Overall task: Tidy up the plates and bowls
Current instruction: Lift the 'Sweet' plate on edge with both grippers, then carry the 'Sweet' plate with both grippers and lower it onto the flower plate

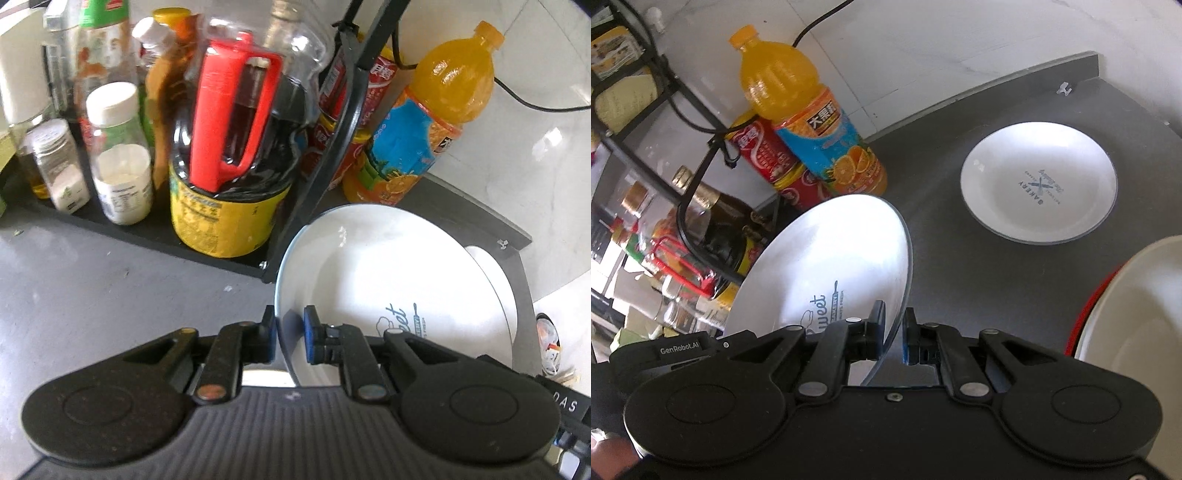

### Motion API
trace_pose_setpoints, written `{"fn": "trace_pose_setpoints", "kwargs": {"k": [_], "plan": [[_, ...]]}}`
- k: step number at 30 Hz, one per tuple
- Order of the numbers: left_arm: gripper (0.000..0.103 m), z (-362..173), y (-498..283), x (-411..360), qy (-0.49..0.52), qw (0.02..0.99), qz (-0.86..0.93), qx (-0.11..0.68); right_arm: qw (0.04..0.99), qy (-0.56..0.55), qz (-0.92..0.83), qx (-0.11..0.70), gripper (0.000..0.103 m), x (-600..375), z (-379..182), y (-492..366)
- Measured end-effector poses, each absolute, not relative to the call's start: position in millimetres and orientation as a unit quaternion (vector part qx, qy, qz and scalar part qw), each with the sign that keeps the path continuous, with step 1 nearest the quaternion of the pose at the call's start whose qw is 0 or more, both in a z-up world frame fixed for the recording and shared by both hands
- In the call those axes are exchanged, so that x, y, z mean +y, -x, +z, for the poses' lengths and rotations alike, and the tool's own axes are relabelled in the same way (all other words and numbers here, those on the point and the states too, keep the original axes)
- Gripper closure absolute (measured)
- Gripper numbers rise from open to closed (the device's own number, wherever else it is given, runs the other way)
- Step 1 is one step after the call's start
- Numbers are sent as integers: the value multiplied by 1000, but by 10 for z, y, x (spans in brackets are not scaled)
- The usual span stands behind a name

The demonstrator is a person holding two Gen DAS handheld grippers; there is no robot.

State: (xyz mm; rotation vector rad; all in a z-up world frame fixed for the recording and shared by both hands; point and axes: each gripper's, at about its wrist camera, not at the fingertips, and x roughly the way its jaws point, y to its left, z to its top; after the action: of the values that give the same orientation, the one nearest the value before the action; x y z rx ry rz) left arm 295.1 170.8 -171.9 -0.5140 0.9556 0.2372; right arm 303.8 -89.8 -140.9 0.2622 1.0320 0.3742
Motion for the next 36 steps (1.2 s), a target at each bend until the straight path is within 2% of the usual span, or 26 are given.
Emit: {"fn": "trace_pose_setpoints", "kwargs": {"k": [26, 36], "plan": [[90, -1879, -1811, 1751, 267, 832, 186, 450, 821, -65, 247, 511, 94, -826, -1533, -2280], [90, -2052, -1660, 1640, 265, 820, 190, 470, 816, -45, 236, 526, 94, -896, -1642, -2118]]}}
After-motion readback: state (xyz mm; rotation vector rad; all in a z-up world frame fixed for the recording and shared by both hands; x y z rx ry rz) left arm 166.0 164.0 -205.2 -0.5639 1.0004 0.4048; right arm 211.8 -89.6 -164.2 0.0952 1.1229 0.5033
